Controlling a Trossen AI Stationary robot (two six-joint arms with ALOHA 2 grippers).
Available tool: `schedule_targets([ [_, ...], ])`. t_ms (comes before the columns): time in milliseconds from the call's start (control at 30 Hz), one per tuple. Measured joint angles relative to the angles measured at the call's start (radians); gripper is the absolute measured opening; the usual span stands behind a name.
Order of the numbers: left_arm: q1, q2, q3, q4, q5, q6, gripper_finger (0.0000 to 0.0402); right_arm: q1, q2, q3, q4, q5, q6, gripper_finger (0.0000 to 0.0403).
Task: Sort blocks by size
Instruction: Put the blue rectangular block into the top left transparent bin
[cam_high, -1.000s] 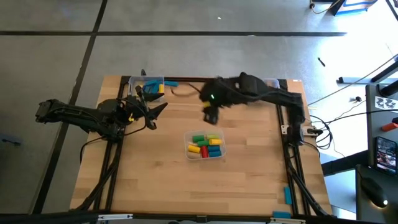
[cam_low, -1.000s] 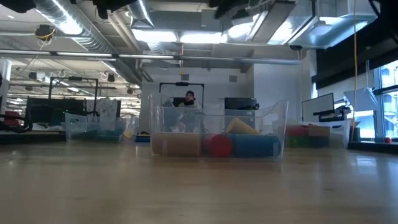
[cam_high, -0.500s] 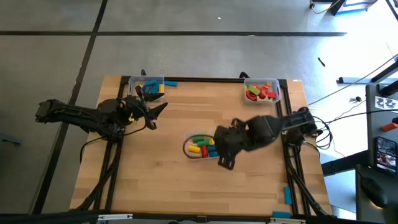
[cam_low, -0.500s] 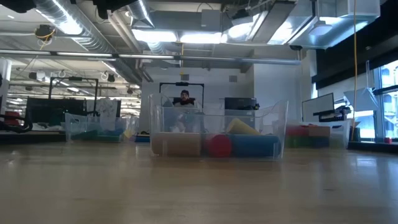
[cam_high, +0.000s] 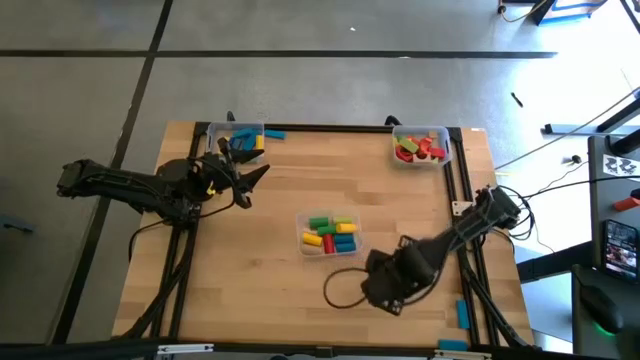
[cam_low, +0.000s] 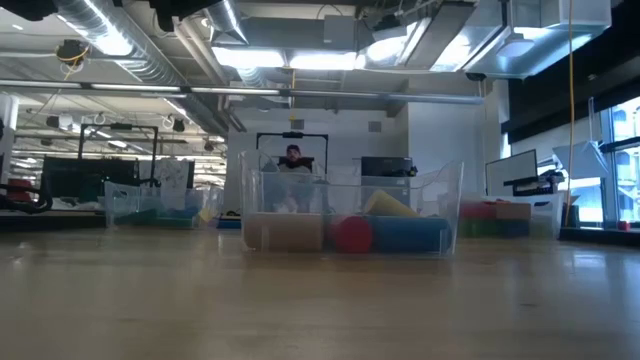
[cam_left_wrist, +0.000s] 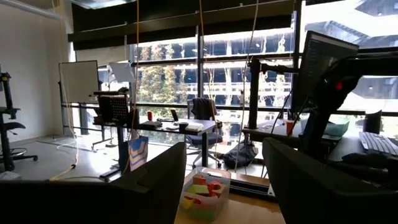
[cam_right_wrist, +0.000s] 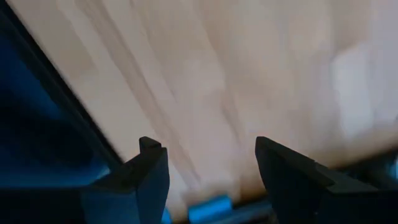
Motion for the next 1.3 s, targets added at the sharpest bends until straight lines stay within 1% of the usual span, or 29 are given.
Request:
schedule_targets([
  [100, 0.0, 0.0, 0.0, 0.001, 0.0, -0.003, 0.021, 0.049, 0.0, -0.087, 0.0, -0.101, 0.035, 0.023],
  [267, 0.0, 0.0, 0.0, 0.003, 0.0, -0.003, 0.021, 0.145, 0.0, -0.204, 0.002, -0.214, 0.089, 0.023],
  [400, 0.0, 0.0, 0.0, 0.003, 0.0, -0.004, 0.021, 0.214, 0.0, -0.288, 0.019, -0.264, 0.111, 0.023],
  [600, 0.0, 0.0, 0.0, 0.002, 0.0, -0.005, 0.021, 0.303, 0.001, -0.41, 0.111, -0.361, 0.086, 0.0225],
  [667, 0.0, 0.0, 0.0, 0.002, 0.0, -0.005, 0.021, 0.328, 0.001, -0.45, 0.141, -0.398, 0.079, 0.0209],
  [733, 0.0, 0.0, 0.0, 0.002, 0.0, -0.005, 0.021, 0.35, 0.001, -0.488, 0.167, -0.426, 0.06, 0.0181],
  [867, 0.0, 0.0, 0.0, 0.002, 0.0, -0.005, 0.021, 0.381, 0.001, -0.559, 0.256, -0.475, 0.055, 0.0102],
  [1000, 0.0, 0.0, 0.0, 0.002, 0.0, -0.001, 0.021, 0.395, 0.001, -0.618, 0.35, -0.494, 0.052, 0.0021],
  [1067, 0.0, 0.0, 0.0, 0.002, 0.0, 0.003, 0.021, 0.395, 0.001, -0.644, 0.386, -0.496, 0.05, 0.0008],
  [1200, 0.0, 0.0, 0.0, 0.001, 0.0, 0.002, 0.021, 0.395, 0.001, -0.7, 0.424, -0.529, 0.049, 0.0023],
  [1300, 0.0, 0.0, 0.0, 0.001, 0.0, 0.002, 0.021, 0.395, 0.001, -0.735, 0.455, -0.563, 0.048, 0.0017],
])
